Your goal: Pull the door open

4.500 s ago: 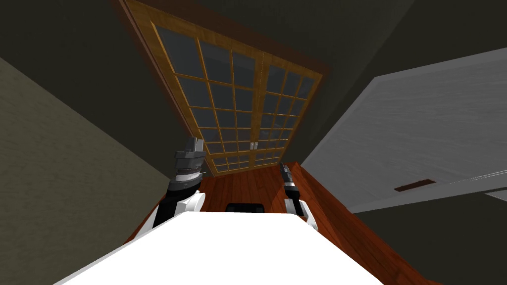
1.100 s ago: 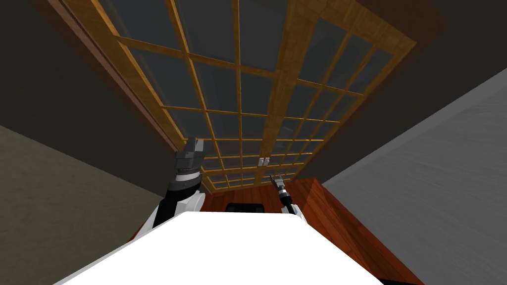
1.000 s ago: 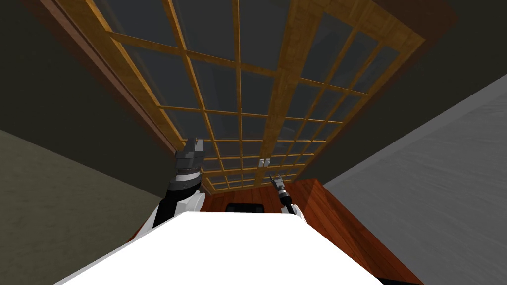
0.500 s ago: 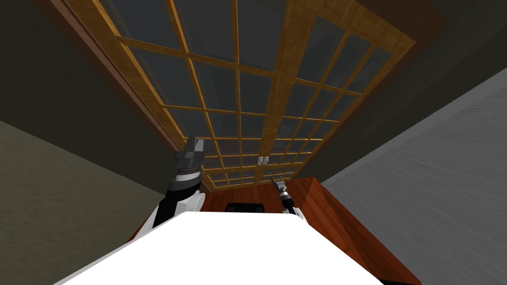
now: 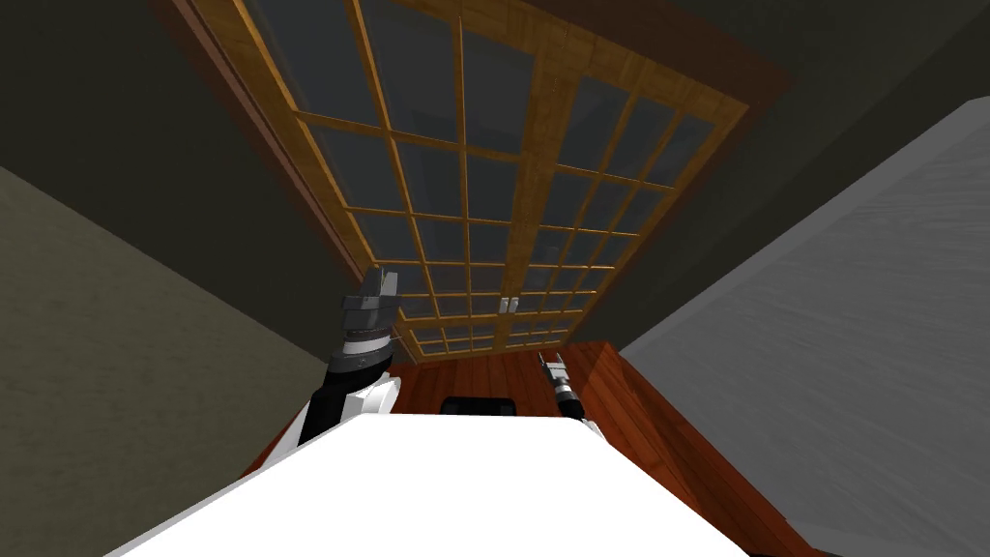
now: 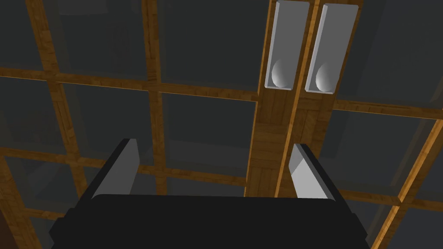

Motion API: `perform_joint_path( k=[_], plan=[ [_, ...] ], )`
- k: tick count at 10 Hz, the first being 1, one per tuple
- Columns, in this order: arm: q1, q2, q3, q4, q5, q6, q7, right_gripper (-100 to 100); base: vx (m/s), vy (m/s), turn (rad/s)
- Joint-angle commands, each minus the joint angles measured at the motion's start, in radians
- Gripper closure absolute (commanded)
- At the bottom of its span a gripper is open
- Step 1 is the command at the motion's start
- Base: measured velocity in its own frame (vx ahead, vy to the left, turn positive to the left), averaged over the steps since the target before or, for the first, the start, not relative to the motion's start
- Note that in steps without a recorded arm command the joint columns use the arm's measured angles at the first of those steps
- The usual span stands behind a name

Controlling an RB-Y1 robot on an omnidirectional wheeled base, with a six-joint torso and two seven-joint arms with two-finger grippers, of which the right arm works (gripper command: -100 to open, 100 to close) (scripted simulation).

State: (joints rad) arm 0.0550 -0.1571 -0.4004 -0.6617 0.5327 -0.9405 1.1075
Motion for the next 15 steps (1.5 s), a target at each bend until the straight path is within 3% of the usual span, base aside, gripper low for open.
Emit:
perform_joint_path(
  k=[1,3,5,10,13,15],
  plan=[
    [0.028,-0.006,-0.017,-0.015,-0.007,0.014,-0.001,-100,-0.159,-0.076,0.030],
    [0.051,-0.016,-0.056,0.000,-0.027,0.027,0.015,-100,-0.160,-0.096,0.046],
    [0.058,-0.019,-0.066,0.005,-0.032,0.030,0.020,-100,-0.091,-0.049,0.020],
    [0.093,-0.034,-0.160,0.041,-0.081,0.060,0.065,-100,-0.106,-0.070,0.095],
    [0.093,-0.035,-0.185,0.049,-0.095,0.069,0.079,-100,-0.033,-0.043,0.101],
    [0.075,-0.028,-0.218,0.059,-0.115,0.080,0.103,-100,0.077,-0.030,0.229]
  ],
)
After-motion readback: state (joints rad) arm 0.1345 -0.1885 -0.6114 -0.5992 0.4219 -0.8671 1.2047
